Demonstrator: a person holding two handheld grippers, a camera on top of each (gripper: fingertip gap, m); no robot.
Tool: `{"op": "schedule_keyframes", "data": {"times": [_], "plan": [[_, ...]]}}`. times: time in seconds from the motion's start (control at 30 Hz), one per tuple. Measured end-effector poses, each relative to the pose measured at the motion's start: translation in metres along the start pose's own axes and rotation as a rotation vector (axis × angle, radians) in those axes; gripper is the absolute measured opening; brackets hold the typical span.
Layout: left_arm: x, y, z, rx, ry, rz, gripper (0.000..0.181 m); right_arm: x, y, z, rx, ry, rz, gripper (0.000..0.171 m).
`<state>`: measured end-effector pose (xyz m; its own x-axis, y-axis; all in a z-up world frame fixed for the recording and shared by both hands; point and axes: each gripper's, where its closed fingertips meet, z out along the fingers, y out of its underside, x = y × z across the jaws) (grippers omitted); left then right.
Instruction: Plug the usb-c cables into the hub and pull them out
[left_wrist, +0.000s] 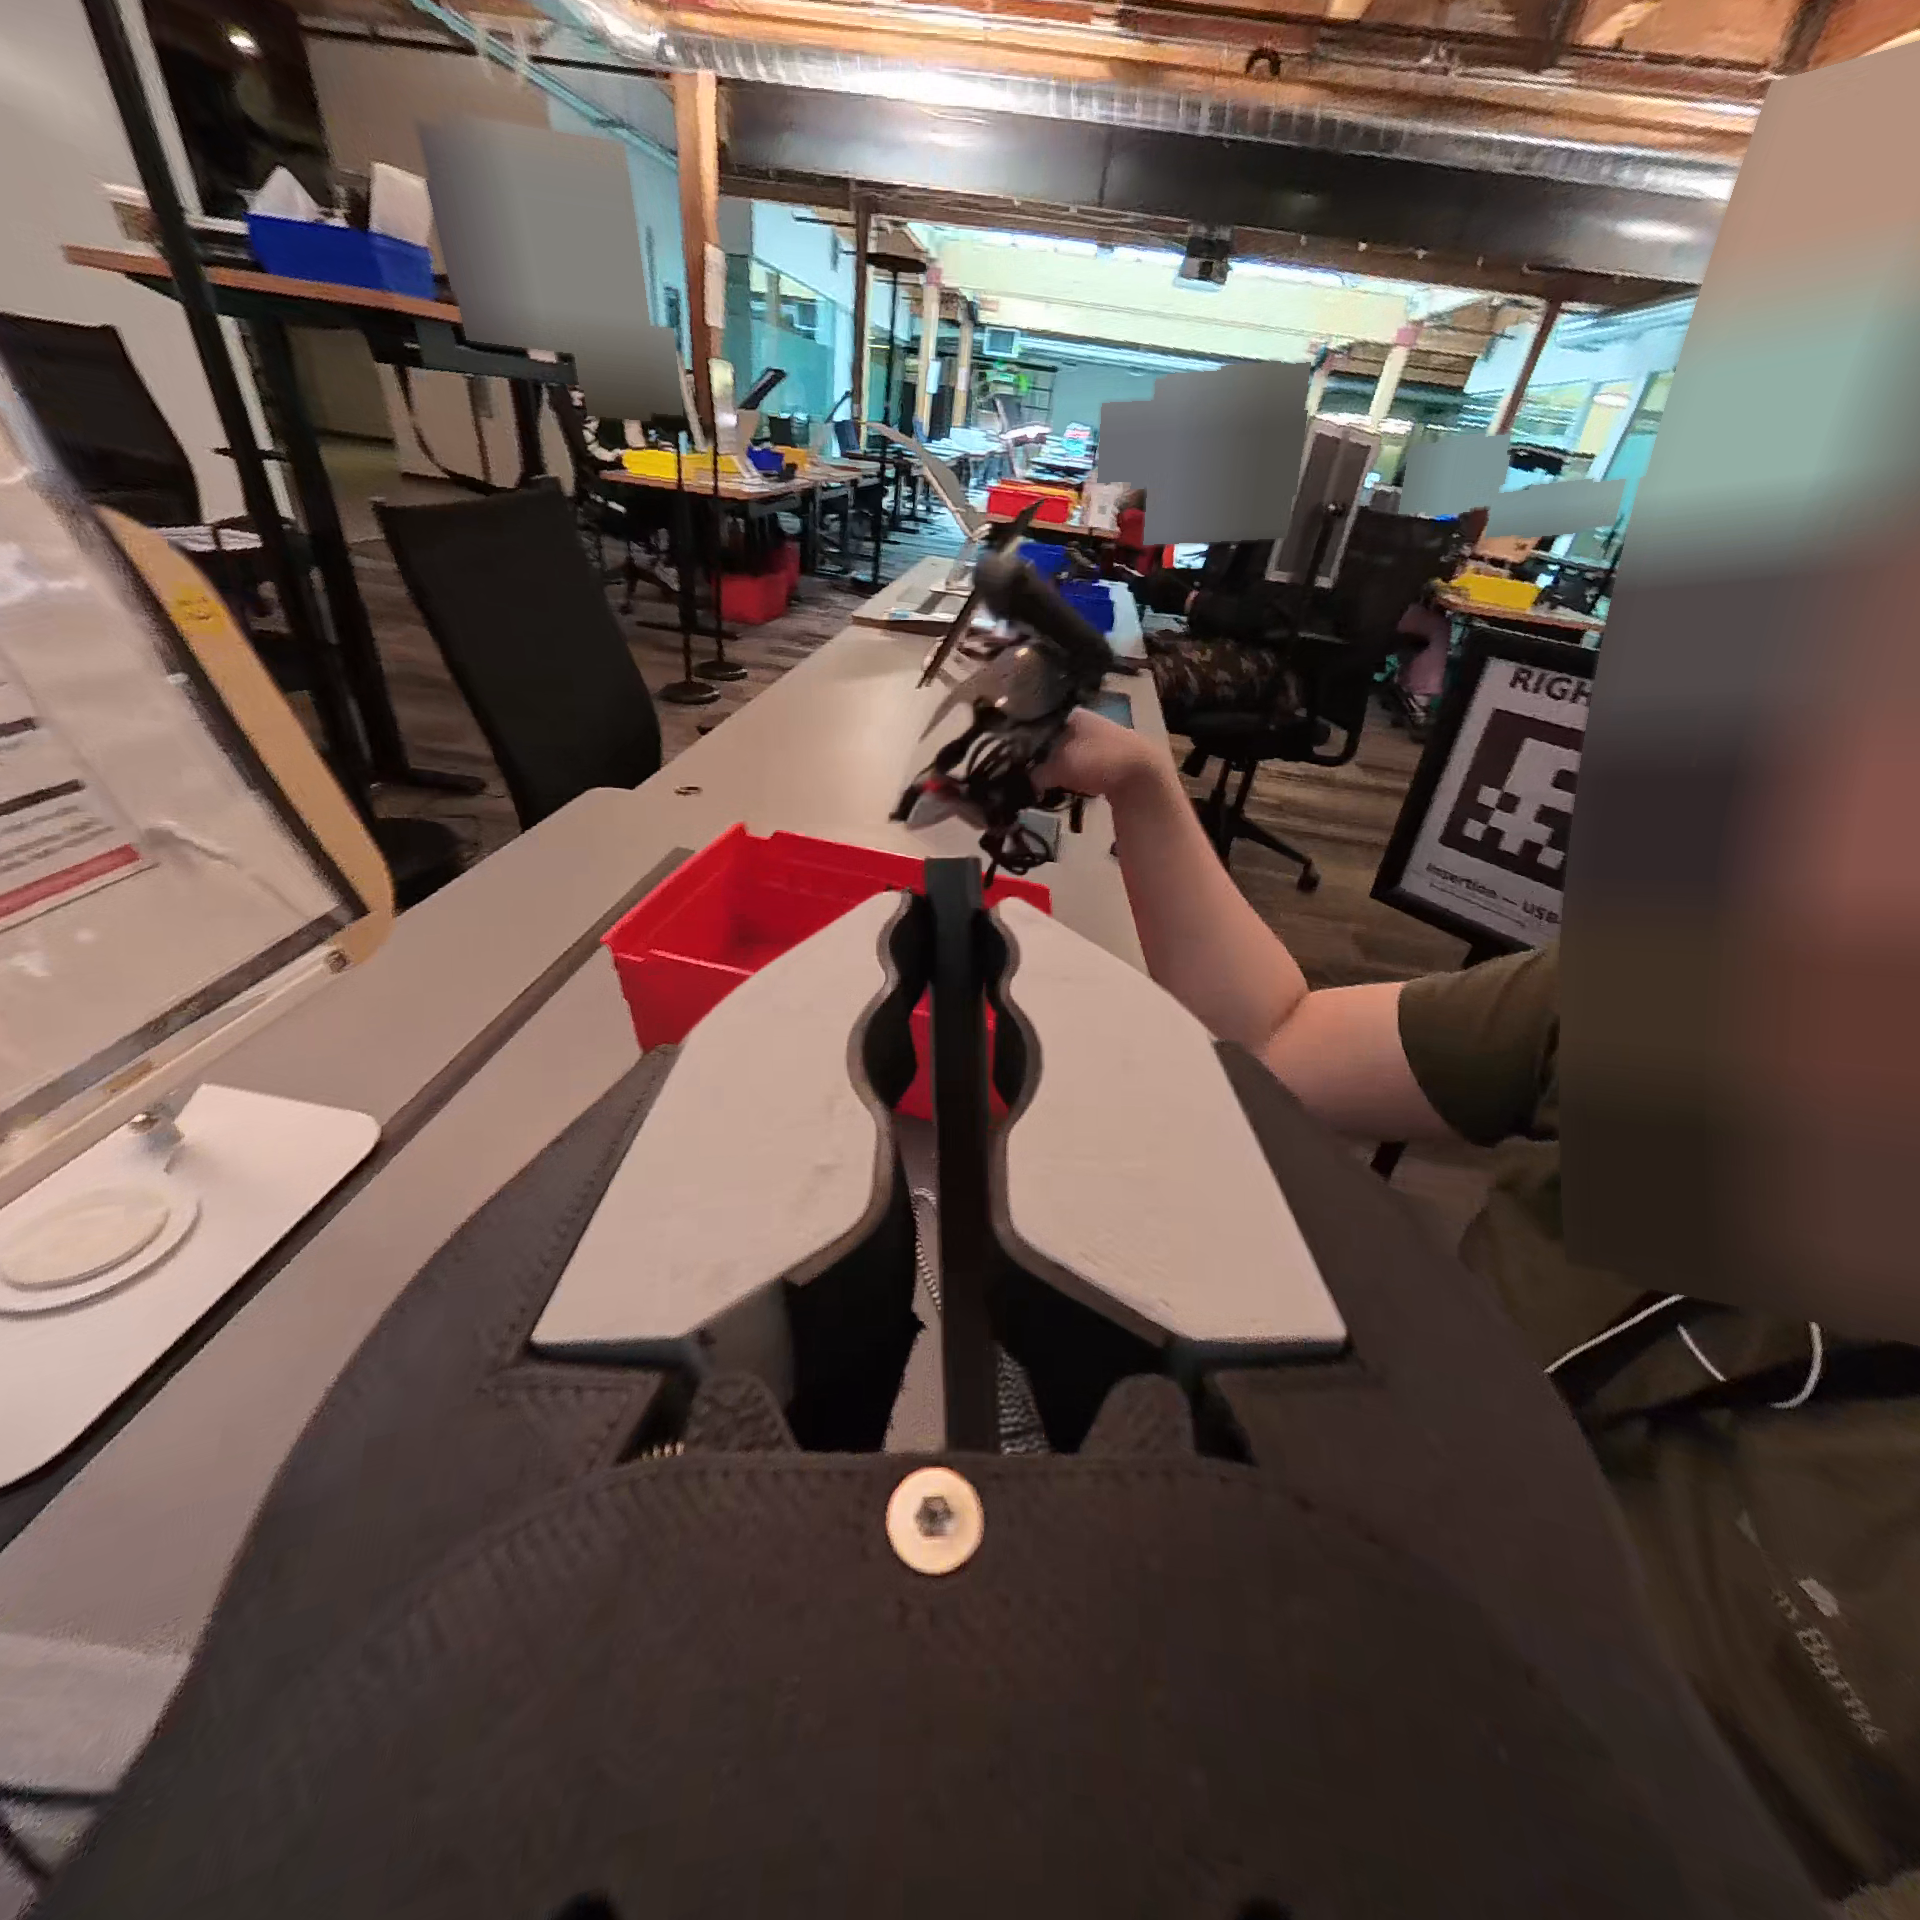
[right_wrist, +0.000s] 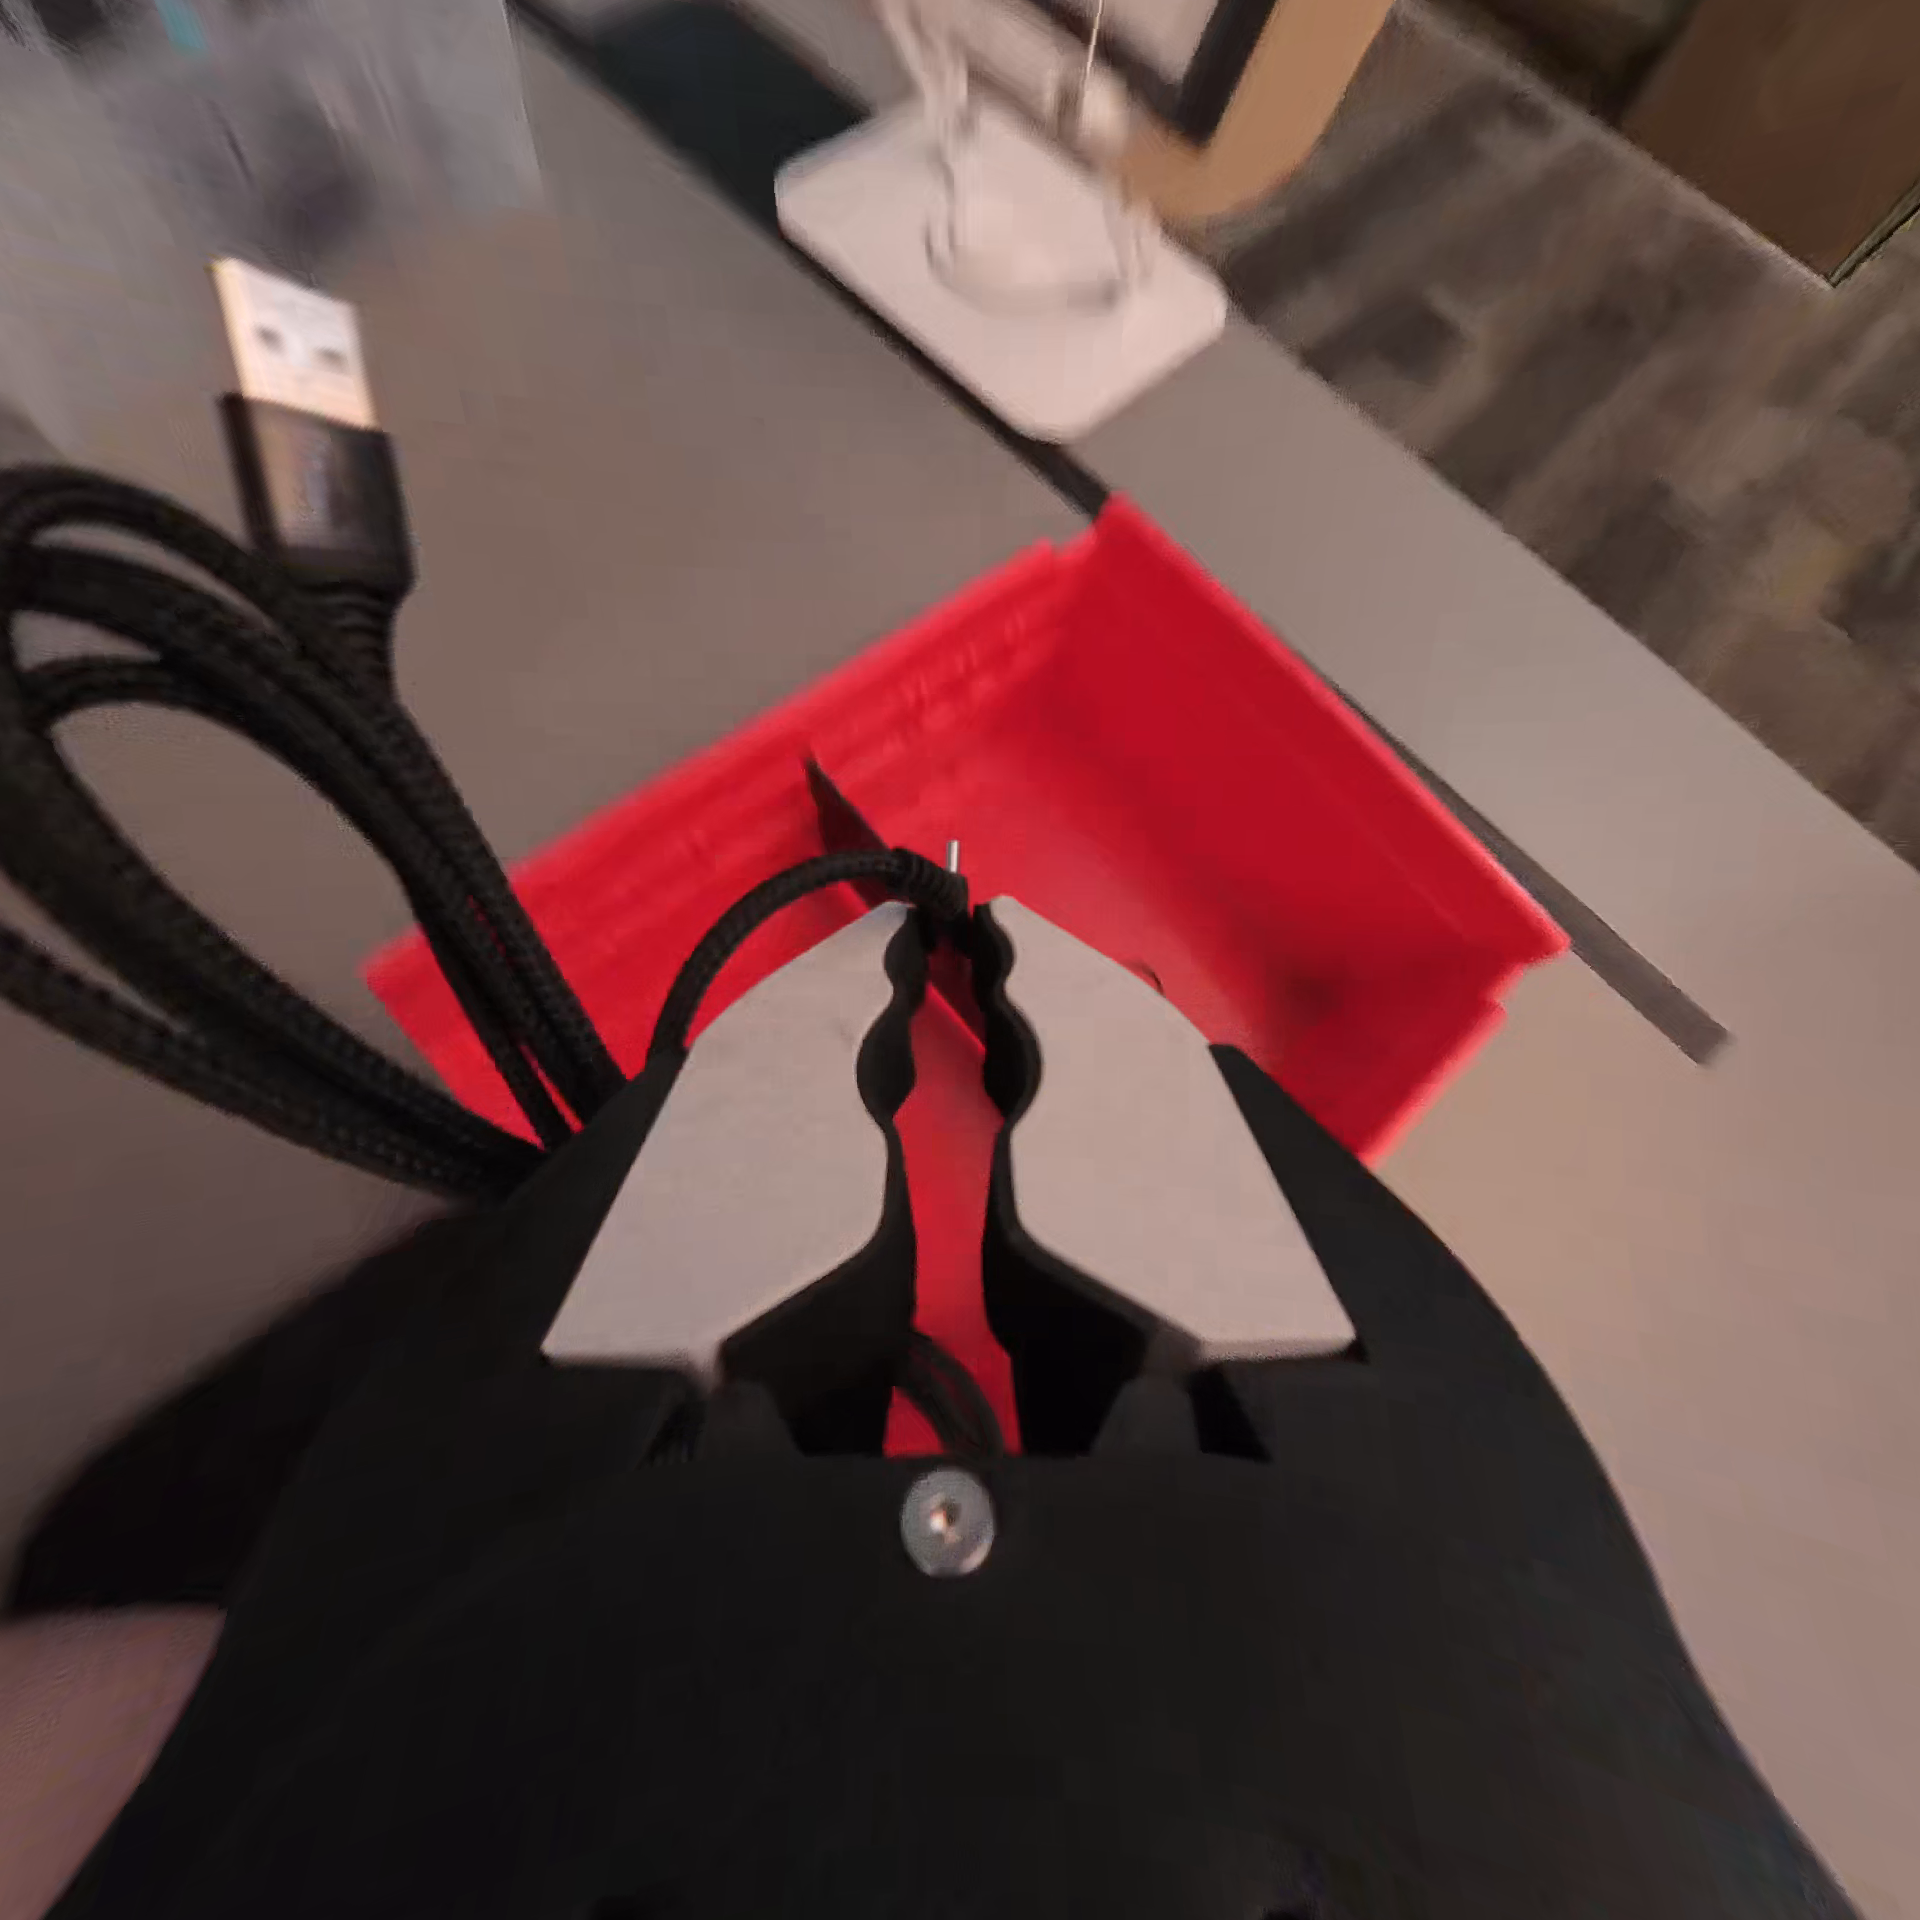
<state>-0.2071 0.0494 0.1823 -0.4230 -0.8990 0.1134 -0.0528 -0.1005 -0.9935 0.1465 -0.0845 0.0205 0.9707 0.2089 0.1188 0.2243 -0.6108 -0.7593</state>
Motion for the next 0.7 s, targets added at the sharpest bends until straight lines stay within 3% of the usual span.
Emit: {"op": "schedule_keyframes", "data": {"times": [0.13,0.3,0.37,0.57,0.7], "plan": [[0.012,-0.003,0.007,0.010,0.048,0.009,0.009,0.006,0.062,0.030,-0.289,-0.004,-0.144,0.010],[0.008,0.000,0.016,-0.002,0.050,-0.007,0.009,-0.012,0.099,0.074,-0.536,-0.151,-0.187,0.011],[0.007,0.004,0.023,-0.015,0.062,-0.018,0.009,-0.009,0.111,0.086,-0.623,-0.121,-0.189,0.013],[0.003,0.020,0.048,-0.093,0.083,-0.042,0.009,-0.031,0.084,0.094,-0.454,-0.225,-0.225,0.014],[0.004,0.029,0.060,-0.129,0.101,-0.057,0.009,-0.032,0.101,0.100,-0.592,-0.211,-0.259,0.015]]}}
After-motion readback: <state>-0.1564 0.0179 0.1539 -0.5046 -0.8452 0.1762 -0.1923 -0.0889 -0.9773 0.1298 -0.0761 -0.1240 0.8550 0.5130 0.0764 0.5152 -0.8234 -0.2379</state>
